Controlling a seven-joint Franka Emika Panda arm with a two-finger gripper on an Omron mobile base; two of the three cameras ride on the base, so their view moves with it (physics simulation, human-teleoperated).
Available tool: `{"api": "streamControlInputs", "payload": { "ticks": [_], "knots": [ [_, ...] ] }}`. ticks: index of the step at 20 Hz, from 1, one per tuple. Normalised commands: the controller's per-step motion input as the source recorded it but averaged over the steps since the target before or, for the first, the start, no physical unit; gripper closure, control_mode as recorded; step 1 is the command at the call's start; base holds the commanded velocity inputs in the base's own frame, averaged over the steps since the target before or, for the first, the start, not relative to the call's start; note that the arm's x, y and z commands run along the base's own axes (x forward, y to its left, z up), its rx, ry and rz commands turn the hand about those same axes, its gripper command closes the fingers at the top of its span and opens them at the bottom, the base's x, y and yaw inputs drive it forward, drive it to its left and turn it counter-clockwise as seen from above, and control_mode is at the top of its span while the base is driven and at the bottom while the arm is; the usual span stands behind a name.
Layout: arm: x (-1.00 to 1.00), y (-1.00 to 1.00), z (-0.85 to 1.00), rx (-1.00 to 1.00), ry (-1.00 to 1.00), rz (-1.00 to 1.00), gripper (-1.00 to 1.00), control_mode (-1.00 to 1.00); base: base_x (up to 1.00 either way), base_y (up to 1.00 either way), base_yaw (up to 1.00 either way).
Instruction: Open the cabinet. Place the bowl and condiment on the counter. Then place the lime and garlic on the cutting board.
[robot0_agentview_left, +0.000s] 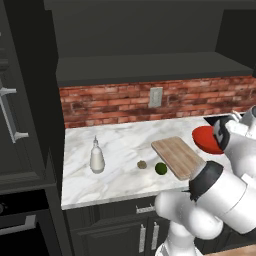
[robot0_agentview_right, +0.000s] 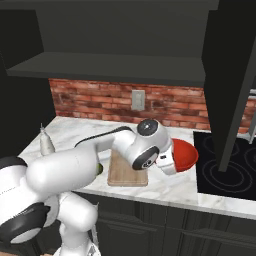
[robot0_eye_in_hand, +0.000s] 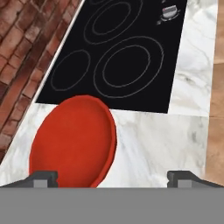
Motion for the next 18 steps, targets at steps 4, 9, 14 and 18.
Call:
{"api": "streamControlInputs", "payload": {
  "ticks": [4,9,14,18],
  "knots": [
    [-0.48,0.1,0.15,0.0,0.0,0.04,-1.0,-1.0,0.0,0.0,0.0],
    [-0.55,0.12,0.0,0.0,0.0,0.1,-1.0,-1.0,0.0,0.0,0.0],
    [-0.67,0.07,0.0,0.0,-0.13,0.06,-1.0,-1.0,0.0,0.0,0.0],
    [-0.23,0.24,0.04,0.0,-0.06,0.14,-1.0,-1.0,0.0,0.0,0.0]
  ]
}}
